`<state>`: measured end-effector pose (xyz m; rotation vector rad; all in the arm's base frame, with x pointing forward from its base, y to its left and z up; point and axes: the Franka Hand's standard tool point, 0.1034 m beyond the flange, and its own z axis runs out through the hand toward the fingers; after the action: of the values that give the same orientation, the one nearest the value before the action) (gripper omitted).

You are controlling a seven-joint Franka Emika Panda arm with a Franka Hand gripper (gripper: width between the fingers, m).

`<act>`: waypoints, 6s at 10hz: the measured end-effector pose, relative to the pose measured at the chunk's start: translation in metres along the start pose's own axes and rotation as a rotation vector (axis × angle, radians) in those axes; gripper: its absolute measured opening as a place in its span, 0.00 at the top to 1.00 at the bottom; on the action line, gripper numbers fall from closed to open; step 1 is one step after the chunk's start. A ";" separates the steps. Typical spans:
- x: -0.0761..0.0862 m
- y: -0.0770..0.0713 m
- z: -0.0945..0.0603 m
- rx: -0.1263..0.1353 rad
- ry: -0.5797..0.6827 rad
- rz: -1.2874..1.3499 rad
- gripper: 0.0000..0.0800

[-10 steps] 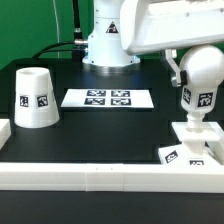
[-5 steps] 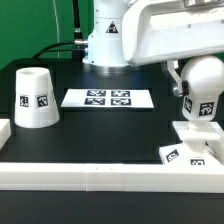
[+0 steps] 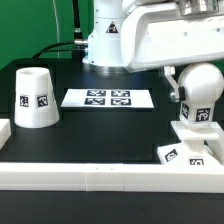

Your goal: Assemble lamp

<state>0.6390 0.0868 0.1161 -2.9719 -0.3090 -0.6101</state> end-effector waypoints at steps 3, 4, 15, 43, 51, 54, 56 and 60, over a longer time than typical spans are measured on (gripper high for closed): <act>0.000 0.000 0.000 -0.010 0.030 -0.002 0.28; 0.000 0.000 0.000 -0.010 0.030 -0.002 0.28; 0.012 -0.001 -0.028 0.008 -0.007 -0.004 0.13; -0.013 -0.008 -0.008 0.113 -0.278 -1.376 0.13; -0.012 -0.005 -0.008 0.104 -0.279 -1.311 0.28; -0.013 -0.005 -0.008 0.057 -0.282 -0.939 0.28; -0.012 -0.007 -0.007 0.028 -0.254 -0.799 0.28; -0.012 -0.007 -0.007 -0.001 -0.251 -0.547 0.28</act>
Offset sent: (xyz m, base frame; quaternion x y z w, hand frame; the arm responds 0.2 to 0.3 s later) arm 0.0000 0.0000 0.0000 0.0000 0.0000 0.0000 1.0000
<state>0.6240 0.0909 0.1176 -2.9560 -1.1623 -0.2640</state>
